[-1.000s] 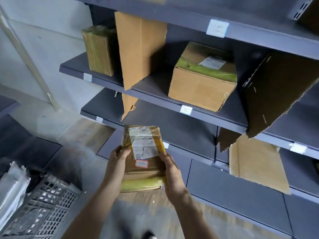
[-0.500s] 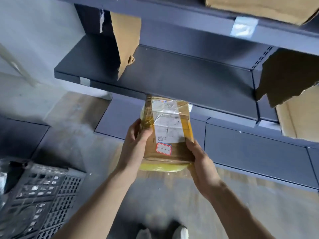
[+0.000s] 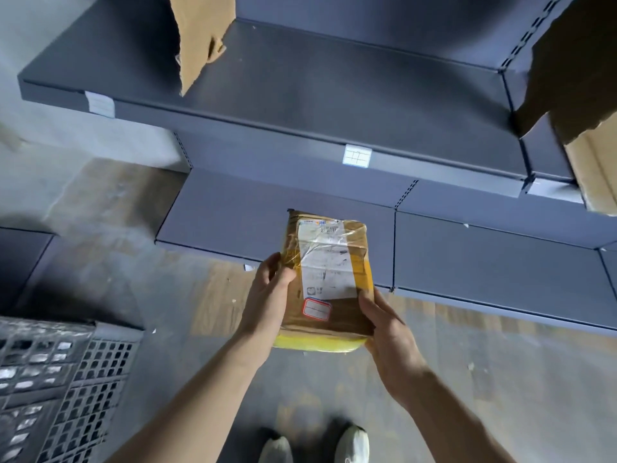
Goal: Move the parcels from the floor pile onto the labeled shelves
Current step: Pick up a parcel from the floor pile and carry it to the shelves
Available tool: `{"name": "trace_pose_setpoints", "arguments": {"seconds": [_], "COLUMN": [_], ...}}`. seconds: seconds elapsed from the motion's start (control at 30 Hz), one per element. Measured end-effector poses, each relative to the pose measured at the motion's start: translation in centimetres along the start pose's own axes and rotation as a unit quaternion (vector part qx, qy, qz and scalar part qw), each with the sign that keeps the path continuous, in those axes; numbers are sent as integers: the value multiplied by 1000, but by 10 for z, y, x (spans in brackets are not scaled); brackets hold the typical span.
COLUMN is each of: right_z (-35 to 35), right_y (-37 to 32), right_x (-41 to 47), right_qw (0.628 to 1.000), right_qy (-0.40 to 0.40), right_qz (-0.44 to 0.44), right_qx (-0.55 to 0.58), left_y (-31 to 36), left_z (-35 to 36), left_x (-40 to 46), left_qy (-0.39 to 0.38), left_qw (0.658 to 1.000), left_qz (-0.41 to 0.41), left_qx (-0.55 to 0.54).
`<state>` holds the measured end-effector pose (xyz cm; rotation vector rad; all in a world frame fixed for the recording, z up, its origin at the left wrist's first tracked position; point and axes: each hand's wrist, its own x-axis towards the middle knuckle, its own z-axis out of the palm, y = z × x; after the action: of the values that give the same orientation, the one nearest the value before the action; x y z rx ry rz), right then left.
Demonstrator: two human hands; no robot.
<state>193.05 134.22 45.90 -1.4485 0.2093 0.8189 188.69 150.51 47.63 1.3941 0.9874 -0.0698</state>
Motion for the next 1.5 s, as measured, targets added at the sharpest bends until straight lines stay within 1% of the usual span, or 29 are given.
{"name": "trace_pose_setpoints", "arguments": {"seconds": [0.13,0.3,0.73,1.1,1.2,1.5], "right_z": [-16,-22,-24,-22,-21,-18], "right_y": [-14,-21,-18,-11,-12,-31], "right_x": [-4,-8,-10,-5,-5,-5], "right_qw": [999,998,999,998,998,998], "right_qy": [32,35,35,66,61,67], "right_qz": [-19,-35,-23,-5,-1,-5], "right_qx": [-7,-23,-18,-10,-14,-3], "left_y": [14,21,18,11,13,27], "left_z": [18,26,31,29,28,31], "left_x": [-4,-5,0,4,5,8], "left_qy": [-20,-22,-23,-28,-19,-13], "left_qw": [1000,999,999,999,999,999], "left_qz": [5,17,23,25,31,44], "left_qx": [15,22,28,31,29,17]}}
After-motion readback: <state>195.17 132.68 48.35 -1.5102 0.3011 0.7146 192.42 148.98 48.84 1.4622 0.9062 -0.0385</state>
